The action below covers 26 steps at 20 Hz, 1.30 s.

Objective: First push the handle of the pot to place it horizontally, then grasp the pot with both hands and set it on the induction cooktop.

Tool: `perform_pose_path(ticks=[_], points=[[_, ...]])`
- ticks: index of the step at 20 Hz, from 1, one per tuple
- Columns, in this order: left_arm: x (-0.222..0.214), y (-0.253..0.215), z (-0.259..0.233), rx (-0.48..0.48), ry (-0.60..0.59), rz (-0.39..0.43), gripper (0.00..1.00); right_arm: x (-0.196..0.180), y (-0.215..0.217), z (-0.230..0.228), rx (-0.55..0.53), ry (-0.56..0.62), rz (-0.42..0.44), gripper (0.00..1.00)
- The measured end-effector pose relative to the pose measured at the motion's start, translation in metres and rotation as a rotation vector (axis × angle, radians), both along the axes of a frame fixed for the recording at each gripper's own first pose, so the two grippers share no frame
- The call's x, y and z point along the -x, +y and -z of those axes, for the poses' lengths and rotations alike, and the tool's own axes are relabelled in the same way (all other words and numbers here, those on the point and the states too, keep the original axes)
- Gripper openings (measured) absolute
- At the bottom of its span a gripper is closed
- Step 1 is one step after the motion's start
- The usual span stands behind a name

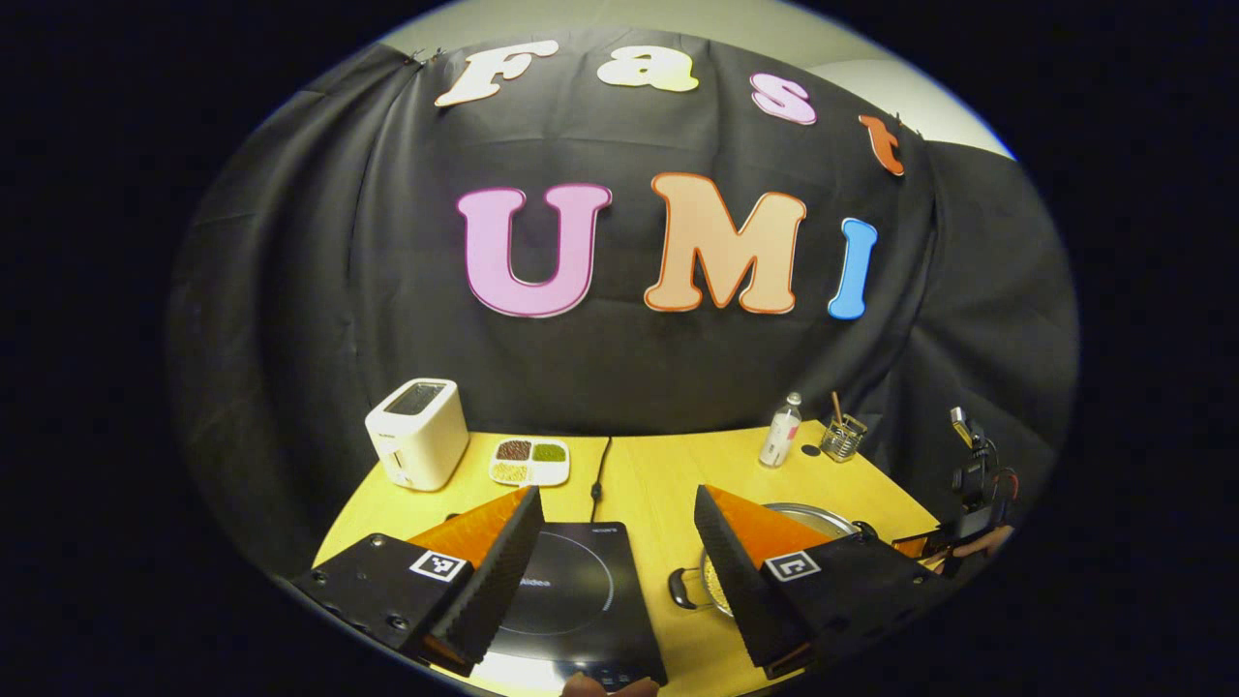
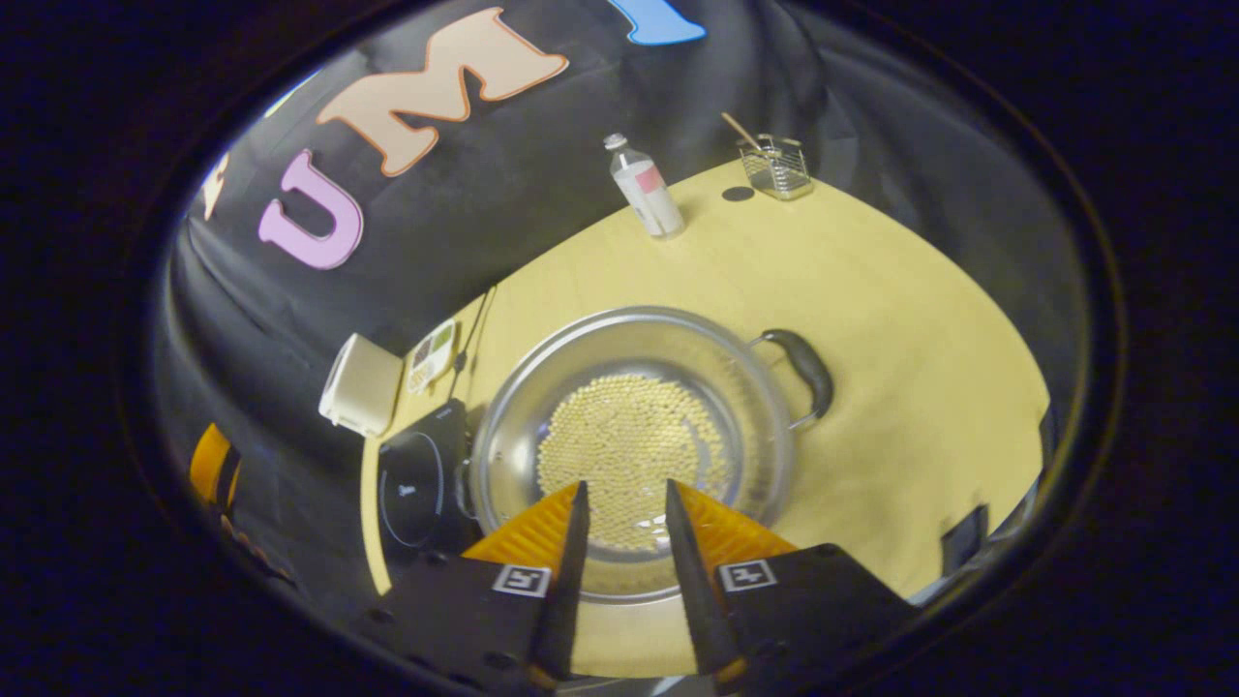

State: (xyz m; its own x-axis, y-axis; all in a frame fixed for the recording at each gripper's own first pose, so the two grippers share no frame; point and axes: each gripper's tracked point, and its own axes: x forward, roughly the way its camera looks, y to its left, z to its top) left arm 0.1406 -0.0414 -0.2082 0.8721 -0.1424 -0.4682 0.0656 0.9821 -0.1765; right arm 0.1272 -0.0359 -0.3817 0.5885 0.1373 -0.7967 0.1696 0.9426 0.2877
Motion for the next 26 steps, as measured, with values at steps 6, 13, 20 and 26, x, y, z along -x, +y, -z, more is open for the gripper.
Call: perform_pose_path(ticks=[6, 13, 20, 26], points=[[0.012, -0.056, 0.047, 0.082, 0.197, -0.007, 0.96, -0.031, -0.064, -0.011, 0.146, -0.079, -0.084, 0.83], [0.018, -0.082, 0.122, 0.095, 0.387, -0.018, 0.97, -0.061, -0.098, 0.014, 0.268, -0.077, -0.142, 0.98], [0.018, -0.103, 0.201, 0.063, 0.553, 0.043, 0.96, -0.079, -0.100, 0.056, 0.286, 0.005, -0.168, 0.98], [0.024, -0.113, 0.237, 0.046, 0.658, 0.061, 0.92, -0.080, -0.095, 0.076, 0.305, 0.045, -0.198, 0.92]])
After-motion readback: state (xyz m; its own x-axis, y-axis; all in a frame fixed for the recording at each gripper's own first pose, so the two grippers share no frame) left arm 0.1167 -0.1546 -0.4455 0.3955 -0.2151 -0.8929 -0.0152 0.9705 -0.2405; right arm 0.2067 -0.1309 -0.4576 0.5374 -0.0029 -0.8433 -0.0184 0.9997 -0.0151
